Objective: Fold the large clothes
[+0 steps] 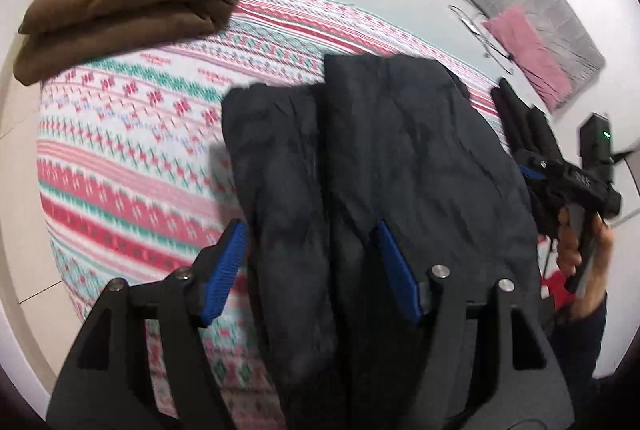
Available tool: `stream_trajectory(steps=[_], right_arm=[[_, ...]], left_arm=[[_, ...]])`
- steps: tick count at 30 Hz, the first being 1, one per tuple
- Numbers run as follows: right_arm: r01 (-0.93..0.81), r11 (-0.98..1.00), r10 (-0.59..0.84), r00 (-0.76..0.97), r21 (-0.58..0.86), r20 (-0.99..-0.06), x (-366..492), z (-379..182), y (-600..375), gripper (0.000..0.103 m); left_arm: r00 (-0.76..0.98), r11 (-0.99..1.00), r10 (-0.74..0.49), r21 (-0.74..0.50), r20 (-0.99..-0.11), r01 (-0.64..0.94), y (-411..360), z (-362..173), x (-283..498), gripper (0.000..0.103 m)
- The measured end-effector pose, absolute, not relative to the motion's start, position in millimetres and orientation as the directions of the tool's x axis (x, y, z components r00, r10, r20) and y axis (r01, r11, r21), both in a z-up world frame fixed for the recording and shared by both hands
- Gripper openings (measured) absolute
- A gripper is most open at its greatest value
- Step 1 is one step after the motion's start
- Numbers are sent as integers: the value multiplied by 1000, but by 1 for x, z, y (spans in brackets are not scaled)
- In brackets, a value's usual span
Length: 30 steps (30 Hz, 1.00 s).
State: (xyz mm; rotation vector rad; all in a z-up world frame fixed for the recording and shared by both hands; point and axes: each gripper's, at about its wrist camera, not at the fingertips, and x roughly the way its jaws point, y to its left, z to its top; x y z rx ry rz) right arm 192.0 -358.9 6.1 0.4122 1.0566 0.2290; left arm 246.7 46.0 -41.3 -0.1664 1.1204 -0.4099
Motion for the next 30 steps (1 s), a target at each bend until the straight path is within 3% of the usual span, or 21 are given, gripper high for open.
stream_trajectory(steps=[2,5,20,30], right_arm=[[37,868,424,464,495,-778,182,1,-370,70],[44,834,472,458,549,-753,167,-1,-377,70],[80,757,570,403,649,-715,139,-28,-384,73],[109,716,611,380,689,-695,133,-39,-398,75]], left_arm=[[373,900,-426,-344,-824,268,49,-40,231,69],[360,889,-446,-357,-819,288,46,-42,218,77],[247,776,-631,-592,-735,219,62,-70,215,80],[251,788,-615,-571,-748,230,51,-76,205,84]])
